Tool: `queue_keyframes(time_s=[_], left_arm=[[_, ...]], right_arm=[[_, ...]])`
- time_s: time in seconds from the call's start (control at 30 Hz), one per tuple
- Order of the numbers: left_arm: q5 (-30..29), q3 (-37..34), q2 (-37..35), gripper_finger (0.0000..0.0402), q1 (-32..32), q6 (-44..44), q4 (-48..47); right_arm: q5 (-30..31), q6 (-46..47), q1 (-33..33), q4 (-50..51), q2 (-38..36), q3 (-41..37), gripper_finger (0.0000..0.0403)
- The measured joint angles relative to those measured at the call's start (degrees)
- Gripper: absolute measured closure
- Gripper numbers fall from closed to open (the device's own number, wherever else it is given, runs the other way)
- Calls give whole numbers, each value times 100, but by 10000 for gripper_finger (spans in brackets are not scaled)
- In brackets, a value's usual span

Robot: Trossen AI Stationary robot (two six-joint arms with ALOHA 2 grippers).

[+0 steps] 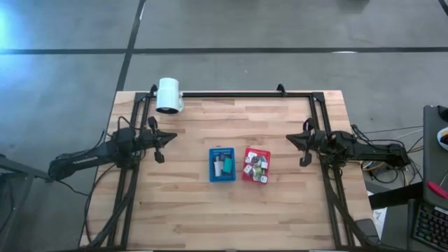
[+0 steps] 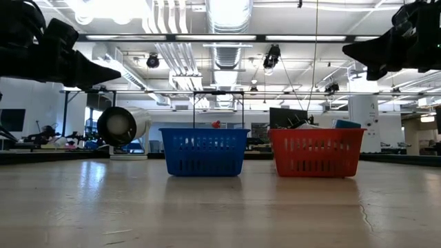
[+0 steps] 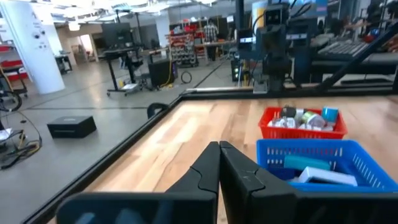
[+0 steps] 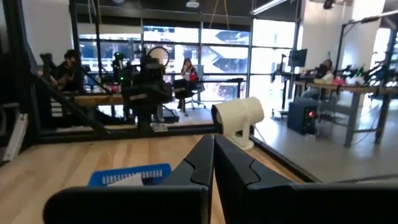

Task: Sort adapters and digital timers
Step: Return to Home Position

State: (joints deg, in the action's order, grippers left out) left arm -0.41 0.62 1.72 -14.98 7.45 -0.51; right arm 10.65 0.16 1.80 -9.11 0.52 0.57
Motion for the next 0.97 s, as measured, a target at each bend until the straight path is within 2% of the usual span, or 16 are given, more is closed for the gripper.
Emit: queue_keyframes(time_s=[0.13,0.33,0.57,0.97], left_arm=[[-1,0,8,388,0,-12,-7],[-1,0,4,389,0,-112,-15],[-1,0,4,388,0,-117,-19],[-2,0,4,388,0,-130,-26]], right_arm=[[-2,-320,-1,6,34,1,394],[-2,-40,-1,83,78,-1,394],[-4,-499,-1,170,75,-1,394],[-6,-487,-1,166,71,-1,394]])
